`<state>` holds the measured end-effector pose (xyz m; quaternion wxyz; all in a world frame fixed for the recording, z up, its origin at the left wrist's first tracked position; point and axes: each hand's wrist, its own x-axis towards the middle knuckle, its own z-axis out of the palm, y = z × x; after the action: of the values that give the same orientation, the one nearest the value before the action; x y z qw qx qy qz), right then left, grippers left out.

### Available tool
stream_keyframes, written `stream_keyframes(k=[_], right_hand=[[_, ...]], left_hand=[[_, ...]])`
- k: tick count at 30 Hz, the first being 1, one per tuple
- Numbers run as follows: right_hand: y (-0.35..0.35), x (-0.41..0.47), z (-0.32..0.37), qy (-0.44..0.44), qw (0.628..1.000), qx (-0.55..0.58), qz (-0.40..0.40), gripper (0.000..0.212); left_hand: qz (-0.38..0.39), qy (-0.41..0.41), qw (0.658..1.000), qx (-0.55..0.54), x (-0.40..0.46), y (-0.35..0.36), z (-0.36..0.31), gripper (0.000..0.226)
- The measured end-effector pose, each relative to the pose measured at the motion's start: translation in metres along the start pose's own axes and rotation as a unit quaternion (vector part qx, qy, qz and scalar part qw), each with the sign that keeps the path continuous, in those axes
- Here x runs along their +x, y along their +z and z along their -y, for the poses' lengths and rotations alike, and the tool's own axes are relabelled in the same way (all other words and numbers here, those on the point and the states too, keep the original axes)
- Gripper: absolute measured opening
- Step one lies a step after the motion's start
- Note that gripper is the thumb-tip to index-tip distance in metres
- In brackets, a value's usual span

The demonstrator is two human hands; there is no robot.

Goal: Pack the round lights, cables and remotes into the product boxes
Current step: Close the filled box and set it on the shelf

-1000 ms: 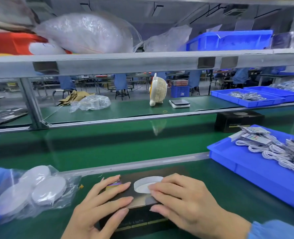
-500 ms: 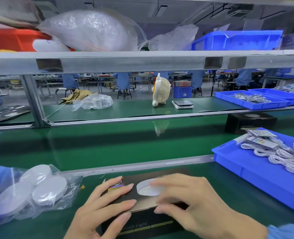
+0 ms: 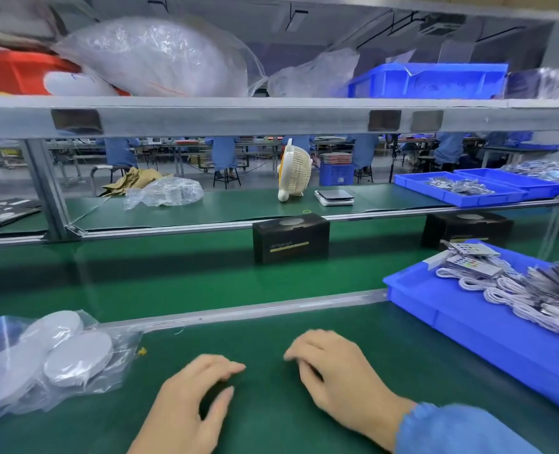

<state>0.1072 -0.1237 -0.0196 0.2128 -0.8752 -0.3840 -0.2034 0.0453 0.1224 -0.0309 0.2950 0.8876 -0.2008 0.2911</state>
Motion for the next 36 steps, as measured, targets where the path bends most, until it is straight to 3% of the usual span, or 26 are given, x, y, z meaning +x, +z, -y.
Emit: stream_keyframes(k=[4, 6, 8, 9, 11, 12, 15, 17, 20, 23, 27, 29, 32, 34, 36], right_hand=[[-0.016, -0.024, 0.013, -0.073, 0.995, 0.059, -0.039, 0.043], [-0.020, -0.026, 0.013, -0.072, 0.993, 0.091, -0.032, 0.039], [-0.022, -0.027, 0.014, -0.014, 0.996, 0.085, -0.003, 0.020], [-0.023, -0.028, 0.014, 0.024, 0.996, 0.080, 0.015, 0.021], [-0.022, -0.029, 0.012, 0.074, 0.992, 0.096, 0.038, 0.052], [-0.024, -0.028, 0.012, 0.084, 0.991, 0.098, 0.035, 0.056], [-0.030, -0.027, 0.010, 0.095, 0.986, 0.122, 0.063, 0.057], [-0.032, -0.029, 0.006, 0.135, 0.964, 0.210, 0.090, 0.063], [-0.033, -0.030, 0.002, 0.189, 0.928, 0.312, 0.080, 0.073], [-0.032, -0.030, 0.001, 0.192, 0.926, 0.317, 0.067, 0.076], [-0.041, -0.024, -0.005, 0.184, 0.954, 0.234, 0.027, 0.054], [-0.048, -0.023, -0.012, 0.189, 0.965, 0.174, 0.052, 0.038], [-0.054, -0.027, -0.033, 0.173, 0.977, -0.080, 0.097, 0.045], [-0.063, -0.029, -0.047, 0.221, 0.935, -0.240, 0.137, 0.062], [-0.076, -0.035, -0.062, 0.333, 0.869, -0.313, 0.187, 0.080]], left_hand=[[0.068, 0.079, 0.994, 0.031, -0.001, 0.012, -0.016, 0.021], [0.070, 0.082, 0.994, 0.027, 0.000, 0.013, -0.015, 0.022], [0.059, 0.074, 0.996, 0.007, 0.000, 0.013, -0.012, 0.019], [0.056, 0.076, 0.996, 0.003, 0.000, 0.013, -0.010, 0.017], [0.046, 0.087, 0.995, 0.011, 0.000, 0.014, -0.009, 0.030], [0.042, 0.087, 0.995, 0.012, 0.000, 0.015, -0.010, 0.040], [0.031, 0.088, 0.996, 0.004, -0.001, 0.015, -0.010, 0.050], [0.026, 0.093, 0.995, 0.003, 0.000, 0.015, -0.011, 0.051], [0.023, 0.088, 0.996, -0.002, 0.000, 0.014, -0.012, 0.050], [0.021, 0.090, 0.996, -0.009, 0.000, 0.014, -0.012, 0.049], [0.020, 0.097, 0.995, -0.005, 0.002, 0.015, -0.012, 0.052], [0.019, 0.090, 0.996, -0.007, 0.002, 0.014, -0.012, 0.051], [0.025, 0.082, 0.996, -0.003, 0.001, 0.014, -0.012, 0.046], [0.030, 0.083, 0.996, -0.002, 0.001, 0.013, -0.013, 0.046], [0.038, 0.078, 0.996, 0.000, 0.001, 0.012, -0.013, 0.048]])
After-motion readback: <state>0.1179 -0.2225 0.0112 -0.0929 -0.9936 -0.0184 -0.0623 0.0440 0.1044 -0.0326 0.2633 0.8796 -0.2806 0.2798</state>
